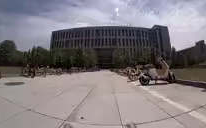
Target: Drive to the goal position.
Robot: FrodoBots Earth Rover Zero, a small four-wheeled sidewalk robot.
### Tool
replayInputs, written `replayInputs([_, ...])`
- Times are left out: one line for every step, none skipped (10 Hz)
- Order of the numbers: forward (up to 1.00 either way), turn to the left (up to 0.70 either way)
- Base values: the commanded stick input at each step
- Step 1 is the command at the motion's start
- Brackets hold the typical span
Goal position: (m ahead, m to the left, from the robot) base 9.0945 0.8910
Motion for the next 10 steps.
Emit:
replayInputs([0.45,0.00])
replayInputs([0.45,0.00])
replayInputs([0.45,0.00])
replayInputs([0.45,0.00])
replayInputs([0.45,0.00])
replayInputs([0.45,0.00])
replayInputs([0.45,0.00])
replayInputs([0.45,0.00])
replayInputs([0.45,0.00])
replayInputs([0.45,0.00])
